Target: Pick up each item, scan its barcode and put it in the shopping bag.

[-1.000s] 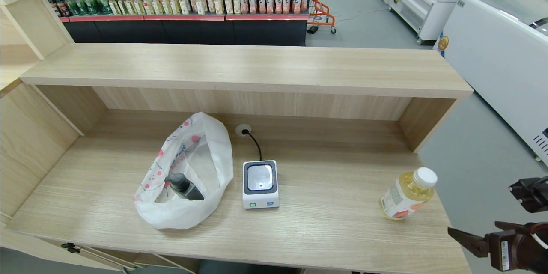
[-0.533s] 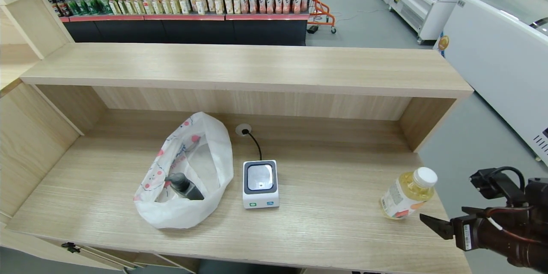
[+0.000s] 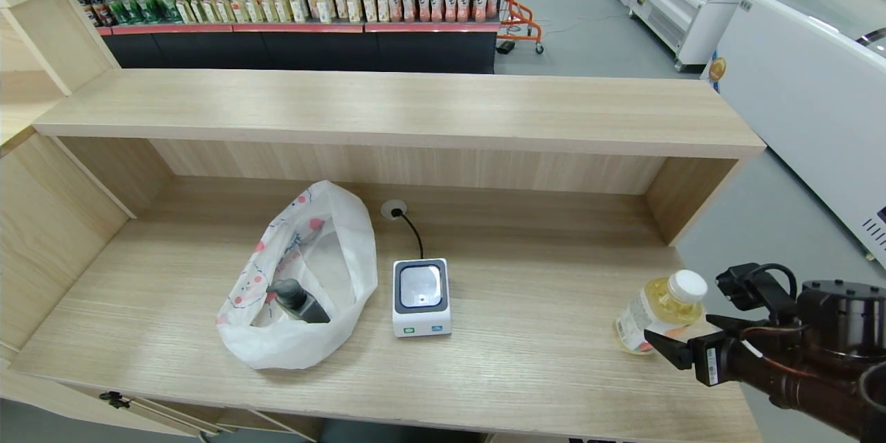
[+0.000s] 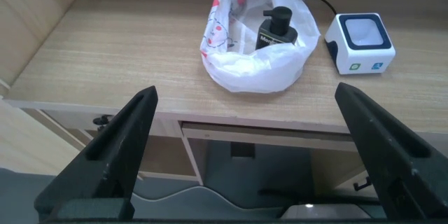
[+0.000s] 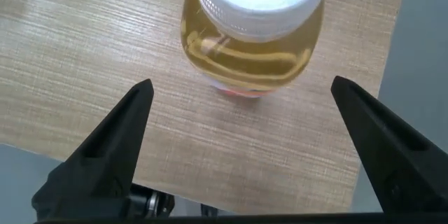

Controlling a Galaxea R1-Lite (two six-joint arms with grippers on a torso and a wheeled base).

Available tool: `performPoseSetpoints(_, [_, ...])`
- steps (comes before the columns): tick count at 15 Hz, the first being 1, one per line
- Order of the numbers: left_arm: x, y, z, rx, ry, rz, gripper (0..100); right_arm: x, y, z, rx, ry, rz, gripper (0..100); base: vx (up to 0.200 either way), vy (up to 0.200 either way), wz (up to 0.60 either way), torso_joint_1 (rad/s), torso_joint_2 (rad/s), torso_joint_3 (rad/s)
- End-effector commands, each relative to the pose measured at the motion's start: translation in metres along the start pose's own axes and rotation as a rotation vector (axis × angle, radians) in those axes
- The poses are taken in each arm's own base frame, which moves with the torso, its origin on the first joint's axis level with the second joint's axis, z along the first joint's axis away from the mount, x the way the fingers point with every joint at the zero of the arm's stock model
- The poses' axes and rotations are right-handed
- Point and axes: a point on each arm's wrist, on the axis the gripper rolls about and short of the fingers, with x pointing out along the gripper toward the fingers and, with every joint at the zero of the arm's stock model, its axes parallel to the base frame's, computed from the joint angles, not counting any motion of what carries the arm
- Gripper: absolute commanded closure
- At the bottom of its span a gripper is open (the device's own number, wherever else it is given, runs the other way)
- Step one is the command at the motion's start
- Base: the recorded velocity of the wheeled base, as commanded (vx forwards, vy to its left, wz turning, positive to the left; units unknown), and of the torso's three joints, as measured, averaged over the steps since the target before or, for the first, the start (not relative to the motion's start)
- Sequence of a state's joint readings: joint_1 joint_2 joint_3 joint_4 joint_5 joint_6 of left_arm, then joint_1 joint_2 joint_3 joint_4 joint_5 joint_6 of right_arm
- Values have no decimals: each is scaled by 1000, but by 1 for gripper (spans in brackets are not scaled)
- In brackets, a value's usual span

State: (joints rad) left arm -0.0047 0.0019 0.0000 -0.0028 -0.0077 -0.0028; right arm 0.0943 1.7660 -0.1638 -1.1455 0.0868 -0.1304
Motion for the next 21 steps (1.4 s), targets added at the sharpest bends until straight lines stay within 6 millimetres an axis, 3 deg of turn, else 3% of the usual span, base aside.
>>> performPoseSetpoints(1, [0, 0, 0, 0, -1, 0, 0, 13, 1, -8, -6, 29, 9, 0, 0, 0, 0, 0, 0, 0])
performPoseSetpoints(10, [0, 0, 0, 0, -1, 0, 0, 48, 19, -9, -44, -69, 81, 0, 0, 0, 0, 0, 0, 0])
performPoseSetpoints(21, [0, 0, 0, 0, -1, 0, 0, 76, 20, -3, -98, -128, 96, 0, 0, 0, 0, 0, 0, 0])
